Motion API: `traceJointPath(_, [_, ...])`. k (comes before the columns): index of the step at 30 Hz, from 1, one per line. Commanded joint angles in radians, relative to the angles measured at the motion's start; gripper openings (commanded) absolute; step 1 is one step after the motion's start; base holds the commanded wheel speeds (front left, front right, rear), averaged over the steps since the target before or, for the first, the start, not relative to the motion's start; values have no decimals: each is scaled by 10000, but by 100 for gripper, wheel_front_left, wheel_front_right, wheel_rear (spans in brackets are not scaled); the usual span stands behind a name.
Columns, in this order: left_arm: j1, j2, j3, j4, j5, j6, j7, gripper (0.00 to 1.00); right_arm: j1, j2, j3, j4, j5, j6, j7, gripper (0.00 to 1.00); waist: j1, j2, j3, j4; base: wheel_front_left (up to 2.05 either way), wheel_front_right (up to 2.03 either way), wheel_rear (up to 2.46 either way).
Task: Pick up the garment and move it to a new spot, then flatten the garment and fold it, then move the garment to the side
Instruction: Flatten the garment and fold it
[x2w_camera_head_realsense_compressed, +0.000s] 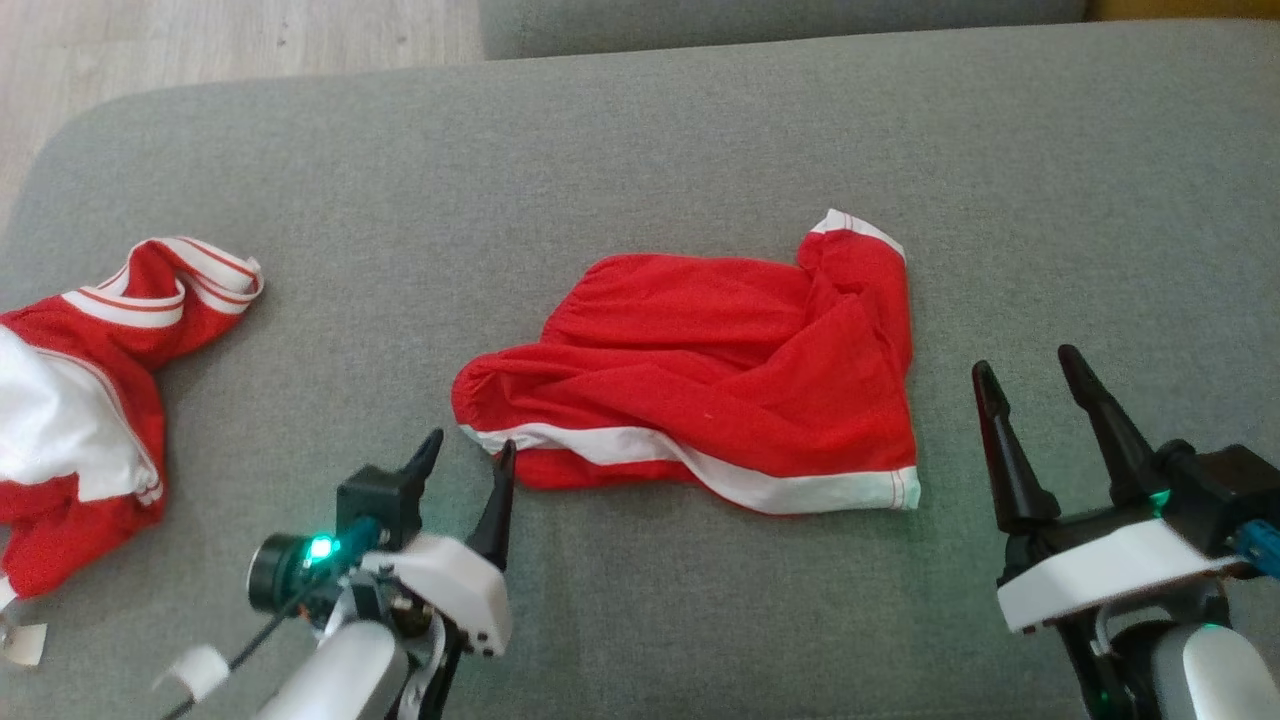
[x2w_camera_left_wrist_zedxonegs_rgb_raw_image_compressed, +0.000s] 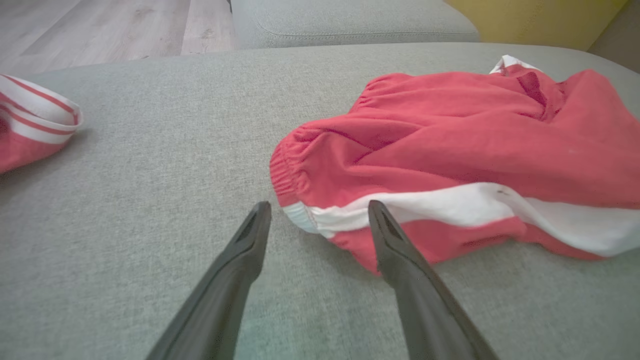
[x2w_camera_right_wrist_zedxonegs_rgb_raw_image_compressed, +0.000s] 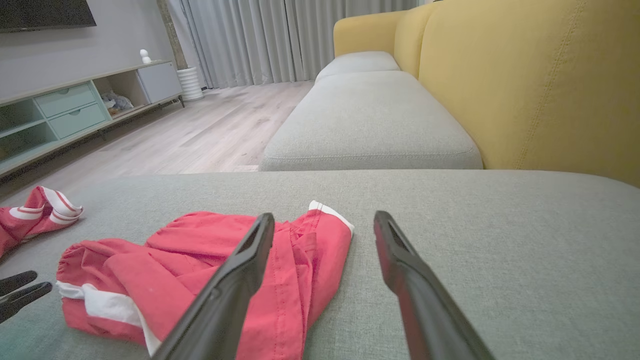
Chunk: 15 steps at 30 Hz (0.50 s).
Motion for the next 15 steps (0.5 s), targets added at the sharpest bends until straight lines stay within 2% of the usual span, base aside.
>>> traceJointPath(1, [-740, -17, 355, 149, -128, -138, -34, 100, -271, -96, 281, -291, 115, -7, 60, 100, 0, 0, 61, -64, 0, 0, 0])
traceJointPath(9, [-1414, -514, 366, 1723, -532, -546, 66, 100, -156, -132, 416, 74, 227, -7, 270, 100, 0, 0, 191, -199, 0, 0, 0])
traceJointPath(10, [-1474, -532, 353, 1869, -540, -580, 71, 82, -125, -179, 490, 172, 218, -7, 347, 100, 0, 0, 195, -214, 0, 0, 0])
traceJointPath(11, [-1528, -546, 328, 1983, -537, -633, 47, 23, -93, -229, 595, 273, 206, -7, 408, 100, 0, 0, 195, -227, 0, 0, 0])
traceJointPath(12, [-1528, -546, 328, 1983, -537, -633, 47, 23, -93, -229, 595, 273, 206, -7, 408, 100, 0, 0, 195, -227, 0, 0, 0])
traceJointPath(13, [-1572, -564, 311, 2074, -538, -684, 1, 0, -53, -283, 757, 393, 206, -7, 477, 100, 0, 0, 199, -236, 0, 0, 0])
traceJointPath(15, [-1624, -624, 280, 2241, -539, -742, -101, 0, 53, -379, 1145, 705, 337, -7, 652, 100, 0, 0, 204, -225, 0, 0, 0])
